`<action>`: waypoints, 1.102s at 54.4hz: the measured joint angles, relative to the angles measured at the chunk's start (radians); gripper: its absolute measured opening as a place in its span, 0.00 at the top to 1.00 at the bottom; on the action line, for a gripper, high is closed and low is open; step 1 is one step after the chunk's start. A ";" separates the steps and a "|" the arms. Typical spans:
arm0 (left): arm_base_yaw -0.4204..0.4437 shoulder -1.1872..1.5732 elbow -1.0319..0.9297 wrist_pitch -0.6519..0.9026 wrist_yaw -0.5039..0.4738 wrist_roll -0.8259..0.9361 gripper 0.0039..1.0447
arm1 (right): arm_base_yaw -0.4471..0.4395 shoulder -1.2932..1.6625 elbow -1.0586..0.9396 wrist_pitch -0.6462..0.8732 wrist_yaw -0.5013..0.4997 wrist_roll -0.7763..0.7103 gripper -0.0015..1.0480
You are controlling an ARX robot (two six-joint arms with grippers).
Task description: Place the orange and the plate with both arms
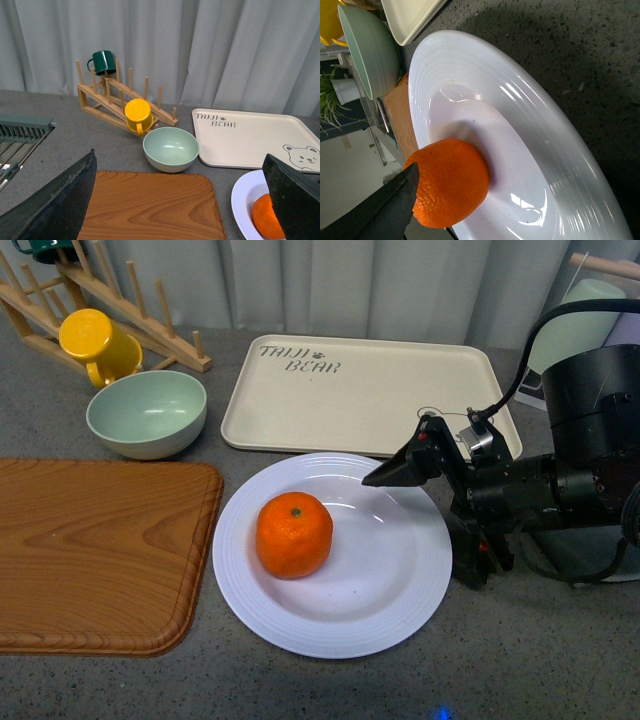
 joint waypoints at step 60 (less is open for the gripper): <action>0.000 0.000 0.000 0.000 0.000 0.000 0.06 | -0.021 -0.110 -0.203 0.248 0.054 -0.057 0.96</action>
